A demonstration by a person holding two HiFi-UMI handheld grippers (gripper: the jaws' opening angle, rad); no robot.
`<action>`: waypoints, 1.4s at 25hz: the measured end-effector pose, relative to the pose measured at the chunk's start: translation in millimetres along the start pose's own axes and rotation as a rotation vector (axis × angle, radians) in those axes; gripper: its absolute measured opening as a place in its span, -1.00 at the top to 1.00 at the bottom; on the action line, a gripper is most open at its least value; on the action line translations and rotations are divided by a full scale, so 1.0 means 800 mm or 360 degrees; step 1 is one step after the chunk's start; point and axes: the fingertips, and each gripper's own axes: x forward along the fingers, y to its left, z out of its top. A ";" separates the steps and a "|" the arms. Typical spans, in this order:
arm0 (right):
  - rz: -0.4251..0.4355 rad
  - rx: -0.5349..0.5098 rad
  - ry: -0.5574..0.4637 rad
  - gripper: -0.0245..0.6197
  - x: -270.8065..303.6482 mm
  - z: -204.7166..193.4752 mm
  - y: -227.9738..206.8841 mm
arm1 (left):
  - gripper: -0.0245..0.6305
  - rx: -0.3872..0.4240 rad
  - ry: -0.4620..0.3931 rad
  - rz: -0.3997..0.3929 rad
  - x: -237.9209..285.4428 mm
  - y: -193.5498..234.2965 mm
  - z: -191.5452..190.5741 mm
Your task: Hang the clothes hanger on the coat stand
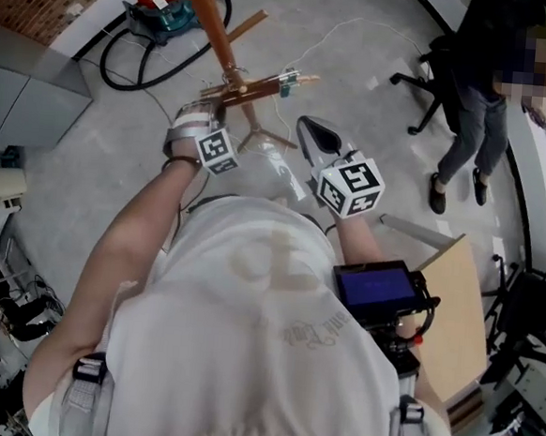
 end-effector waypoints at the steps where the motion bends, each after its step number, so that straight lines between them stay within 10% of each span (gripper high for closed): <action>1: 0.0009 -0.0009 0.0001 0.88 0.003 0.003 0.000 | 0.54 -0.0021 -0.0010 -0.0025 0.001 0.000 0.000; 11: -0.0039 0.0007 0.0014 0.88 -0.016 -0.009 -0.015 | 0.39 -0.0211 -0.0133 -0.0120 -0.020 0.003 0.028; 29: -0.0290 0.0087 -0.0010 0.89 -0.042 -0.037 0.048 | 0.92 -0.1482 -0.0841 -0.0635 -0.173 0.000 -0.006; 35: -0.0358 0.0090 -0.0023 0.89 -0.049 -0.049 0.098 | 0.92 -0.1583 -0.1023 -0.0742 -0.211 -0.005 -0.015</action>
